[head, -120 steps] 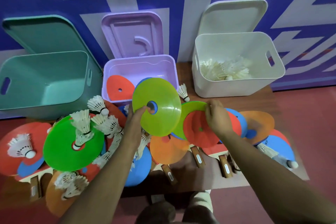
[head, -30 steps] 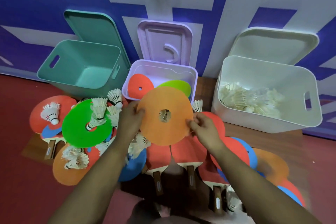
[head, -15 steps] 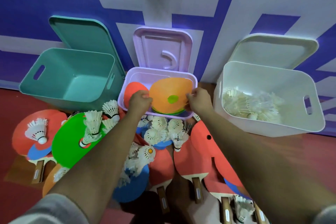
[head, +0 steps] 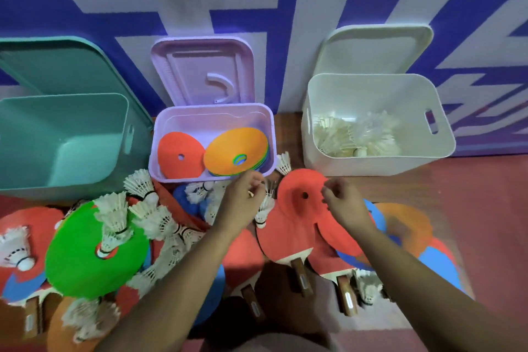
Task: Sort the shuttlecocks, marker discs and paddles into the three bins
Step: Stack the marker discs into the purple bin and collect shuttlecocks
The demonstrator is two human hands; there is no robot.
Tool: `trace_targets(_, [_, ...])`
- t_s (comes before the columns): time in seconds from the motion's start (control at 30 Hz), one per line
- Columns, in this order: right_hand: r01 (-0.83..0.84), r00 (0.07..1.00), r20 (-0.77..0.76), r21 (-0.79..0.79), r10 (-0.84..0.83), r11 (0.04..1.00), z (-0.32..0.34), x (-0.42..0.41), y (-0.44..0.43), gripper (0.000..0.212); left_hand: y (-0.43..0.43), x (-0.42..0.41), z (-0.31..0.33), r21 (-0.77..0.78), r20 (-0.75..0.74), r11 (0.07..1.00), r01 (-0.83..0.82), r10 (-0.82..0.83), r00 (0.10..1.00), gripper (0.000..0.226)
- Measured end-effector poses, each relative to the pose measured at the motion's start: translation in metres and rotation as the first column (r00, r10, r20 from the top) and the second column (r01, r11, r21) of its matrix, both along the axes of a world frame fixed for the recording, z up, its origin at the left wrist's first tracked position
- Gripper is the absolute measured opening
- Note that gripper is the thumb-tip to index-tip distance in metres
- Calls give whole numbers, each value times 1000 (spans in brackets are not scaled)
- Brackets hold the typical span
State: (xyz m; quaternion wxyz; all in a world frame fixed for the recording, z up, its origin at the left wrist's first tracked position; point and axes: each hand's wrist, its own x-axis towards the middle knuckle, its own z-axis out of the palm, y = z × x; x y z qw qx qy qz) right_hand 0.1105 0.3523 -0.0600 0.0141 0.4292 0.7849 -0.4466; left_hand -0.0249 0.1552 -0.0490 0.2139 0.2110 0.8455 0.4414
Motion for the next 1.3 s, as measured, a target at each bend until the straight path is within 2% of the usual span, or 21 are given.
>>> trace_targets(0.17, [19,983,175,161,-48,987,-7,50,24,29,43,31,-28,-190,75,970,154,-142,987,20])
trace_targets(0.27, [-6,959,282,144,-36,990,-24,66,35,39,67,29,-49,-350,34,920,179,-179,983,39])
trace_targets(0.43, [-17,902,432,38,-1,999,-50,73,45,51,95,21,-80,-523,23,835,168,-183,983,58])
trace_targets(0.6, [23,879,468,143,-88,989,-63,74,49,75,100,20,-95,-624,-19,769,140,-193,981,70])
trace_targets(0.67, [50,883,456,150,-114,987,-65,75,52,81,100,16,-98,-590,-27,795,141,-193,981,50])
trace_targets(0.73, [18,864,494,174,-103,985,-67,76,55,87,101,14,-96,-471,-31,872,135,-169,985,21])
trace_targets(0.8, [-12,848,524,177,-84,984,-67,76,57,91,100,15,-86,-350,13,931,105,-108,994,5])
trace_targets(0.87, [-13,849,522,170,-79,985,-67,75,58,91,97,18,-76,-279,95,956,88,-64,993,8])
trace_targets(0.97, [-10,829,551,192,-99,981,-66,71,64,91,89,27,-61,-276,182,959,59,-9,983,7])
trace_targets(1.07, [51,838,527,180,-141,982,-65,69,73,75,77,33,-52,-237,198,971,-15,64,978,11])
trace_targets(1.2, [31,947,312,143,-75,989,-58,69,82,34,62,37,-50,-142,169,983,-120,143,975,8])
trace_targets(1.3, [37,993,115,16,-39,999,-39,70,80,24,53,39,-45,-136,177,973,-185,208,962,12])
